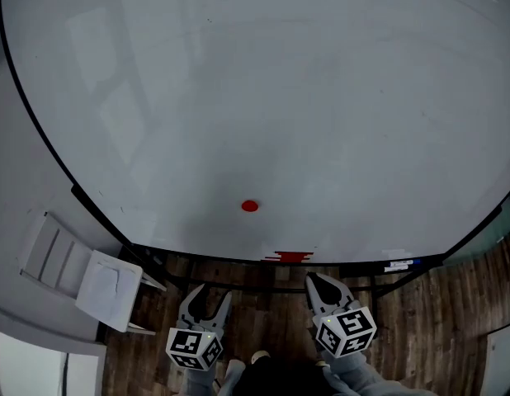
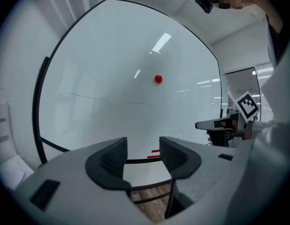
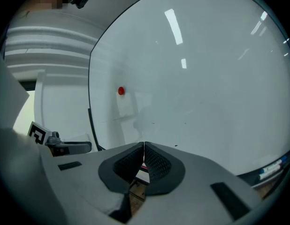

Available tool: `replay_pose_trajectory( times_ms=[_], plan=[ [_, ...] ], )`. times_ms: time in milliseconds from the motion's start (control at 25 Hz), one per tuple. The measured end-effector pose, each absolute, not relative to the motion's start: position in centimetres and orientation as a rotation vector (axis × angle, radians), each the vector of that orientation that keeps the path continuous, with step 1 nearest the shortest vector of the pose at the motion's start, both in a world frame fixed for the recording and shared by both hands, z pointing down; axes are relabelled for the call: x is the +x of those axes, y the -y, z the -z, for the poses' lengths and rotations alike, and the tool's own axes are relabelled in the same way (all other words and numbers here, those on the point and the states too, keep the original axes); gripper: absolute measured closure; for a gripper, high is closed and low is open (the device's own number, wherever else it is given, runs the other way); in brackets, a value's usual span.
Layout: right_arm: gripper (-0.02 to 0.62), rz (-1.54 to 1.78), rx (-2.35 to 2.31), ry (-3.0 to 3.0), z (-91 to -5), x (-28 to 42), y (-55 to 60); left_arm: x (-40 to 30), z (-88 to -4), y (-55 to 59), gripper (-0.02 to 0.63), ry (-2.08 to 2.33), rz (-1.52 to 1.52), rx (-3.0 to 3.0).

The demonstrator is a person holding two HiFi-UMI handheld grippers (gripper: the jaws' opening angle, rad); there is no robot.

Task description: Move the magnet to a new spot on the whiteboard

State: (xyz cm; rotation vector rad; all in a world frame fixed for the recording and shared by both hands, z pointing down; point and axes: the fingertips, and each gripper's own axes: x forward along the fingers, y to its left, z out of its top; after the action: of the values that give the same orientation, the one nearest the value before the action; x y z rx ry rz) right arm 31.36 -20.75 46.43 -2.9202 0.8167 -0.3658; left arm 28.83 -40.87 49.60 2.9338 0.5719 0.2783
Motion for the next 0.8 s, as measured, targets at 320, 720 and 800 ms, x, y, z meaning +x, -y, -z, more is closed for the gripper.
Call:
replay_pose_trajectory(
  times_ms=[320, 720, 800],
  plan=[
    [0.568, 0.321, -2.938, -0.728, -45.8, 29.9, 16.8, 29.9, -48.0, 37.3, 0.399, -0.647, -0.215, 2.981],
    [0.568, 0.149, -2.972, -0.75, -41.2, 31.2, 15.2, 32.1, -42.1, 33.9, 0.399, -0.672, -0.035, 3.025],
    [0.568, 0.112, -2.981, -0.767, -40.1, 31.5, 15.5, 32.7, -40.7, 33.6, 0.399, -0.673, 0.007, 3.026]
  ],
)
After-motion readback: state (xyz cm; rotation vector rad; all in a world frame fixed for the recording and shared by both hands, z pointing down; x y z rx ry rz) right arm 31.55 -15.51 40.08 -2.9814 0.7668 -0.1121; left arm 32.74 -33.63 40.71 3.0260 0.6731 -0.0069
